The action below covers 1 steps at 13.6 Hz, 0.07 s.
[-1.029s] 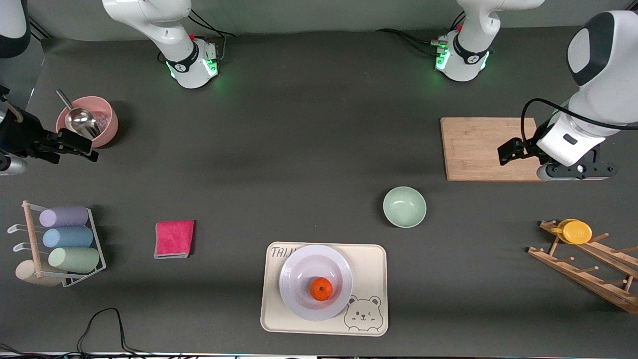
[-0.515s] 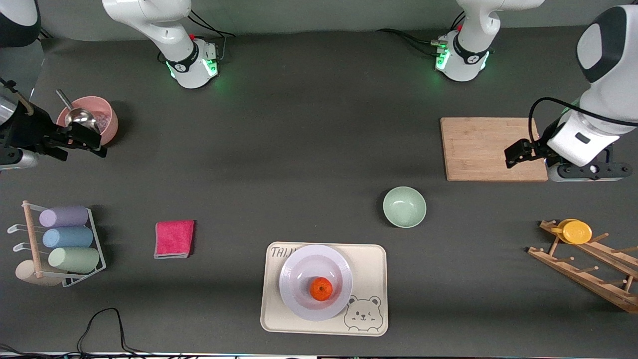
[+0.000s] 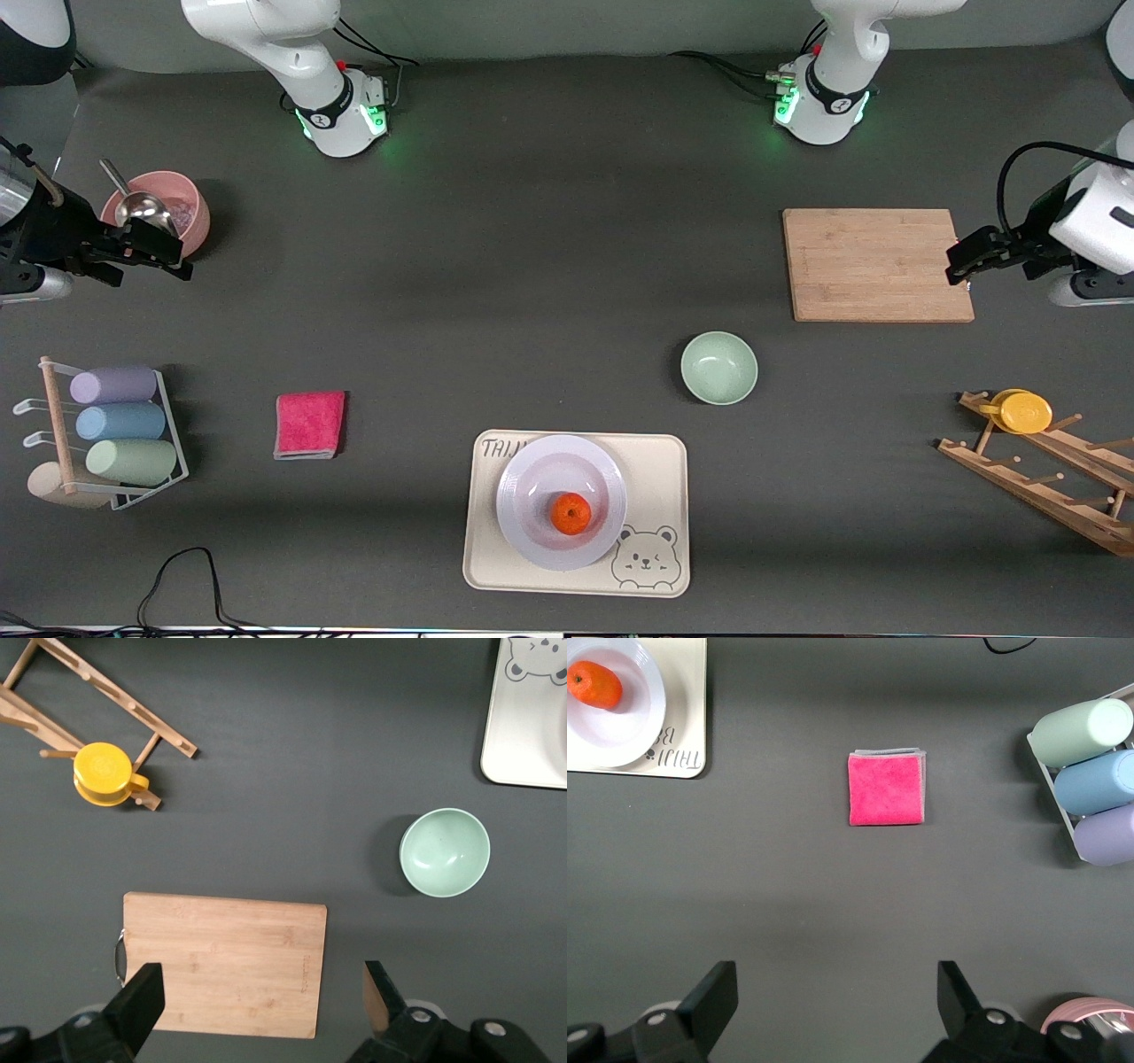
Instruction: Place orange and plate with both arms
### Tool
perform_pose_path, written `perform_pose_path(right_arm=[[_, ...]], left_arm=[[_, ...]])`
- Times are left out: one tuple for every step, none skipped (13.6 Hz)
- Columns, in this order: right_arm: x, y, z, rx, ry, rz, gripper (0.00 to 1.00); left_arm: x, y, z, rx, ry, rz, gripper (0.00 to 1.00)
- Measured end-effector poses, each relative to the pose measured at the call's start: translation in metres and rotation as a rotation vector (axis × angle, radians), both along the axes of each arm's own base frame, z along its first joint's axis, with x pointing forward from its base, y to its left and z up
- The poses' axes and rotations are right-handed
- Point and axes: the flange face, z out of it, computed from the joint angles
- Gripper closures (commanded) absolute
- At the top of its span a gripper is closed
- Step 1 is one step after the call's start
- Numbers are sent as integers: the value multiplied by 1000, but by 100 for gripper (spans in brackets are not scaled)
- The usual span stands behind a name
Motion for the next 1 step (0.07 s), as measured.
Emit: perform_pose_path(right_arm=[[0,0,0,0,0,0,0]], left_arm=[[-1,1,3,0,3,0,0]])
